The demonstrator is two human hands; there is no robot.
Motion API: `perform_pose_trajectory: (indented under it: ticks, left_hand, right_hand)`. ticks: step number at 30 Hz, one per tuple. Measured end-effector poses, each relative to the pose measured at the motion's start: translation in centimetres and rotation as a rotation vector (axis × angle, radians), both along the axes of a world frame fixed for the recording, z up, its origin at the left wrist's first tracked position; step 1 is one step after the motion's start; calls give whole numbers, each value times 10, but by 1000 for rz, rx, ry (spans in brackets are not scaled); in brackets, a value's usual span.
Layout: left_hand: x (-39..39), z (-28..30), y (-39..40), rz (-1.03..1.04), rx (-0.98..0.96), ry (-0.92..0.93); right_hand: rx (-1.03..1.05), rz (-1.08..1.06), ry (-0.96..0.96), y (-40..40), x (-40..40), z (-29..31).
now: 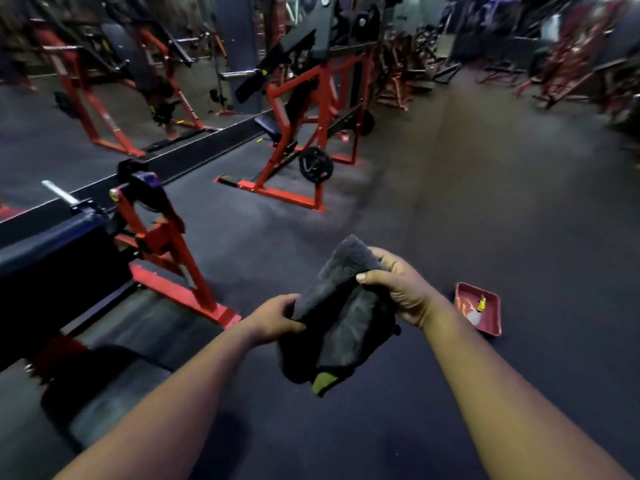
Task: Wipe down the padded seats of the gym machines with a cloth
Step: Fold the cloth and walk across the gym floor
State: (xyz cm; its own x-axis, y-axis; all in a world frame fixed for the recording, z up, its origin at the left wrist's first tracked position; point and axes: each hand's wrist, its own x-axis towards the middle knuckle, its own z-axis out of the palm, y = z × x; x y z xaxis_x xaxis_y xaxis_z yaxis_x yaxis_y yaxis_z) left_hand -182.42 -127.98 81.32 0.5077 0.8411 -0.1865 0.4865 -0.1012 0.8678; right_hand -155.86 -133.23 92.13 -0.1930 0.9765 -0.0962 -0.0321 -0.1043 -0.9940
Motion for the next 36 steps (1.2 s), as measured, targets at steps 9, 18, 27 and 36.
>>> perform_pose_trajectory:
  ticks: [9, 18, 27, 36]
  left_hand:
    - [118, -12, 45, 5, 189, 233]
    - [223, -22, 134, 113, 189, 328]
    - [335, -21, 211, 68, -579, -227]
    - [460, -21, 214, 17, -559, -478]
  right_hand:
    - [-38, -497, -185, 5, 180, -22]
    - [-141, -920, -174, 26, 266, -77]
    - [-134, -1175, -299, 75, 286, -123]
    - [79, -1294, -709, 109, 341, -141]
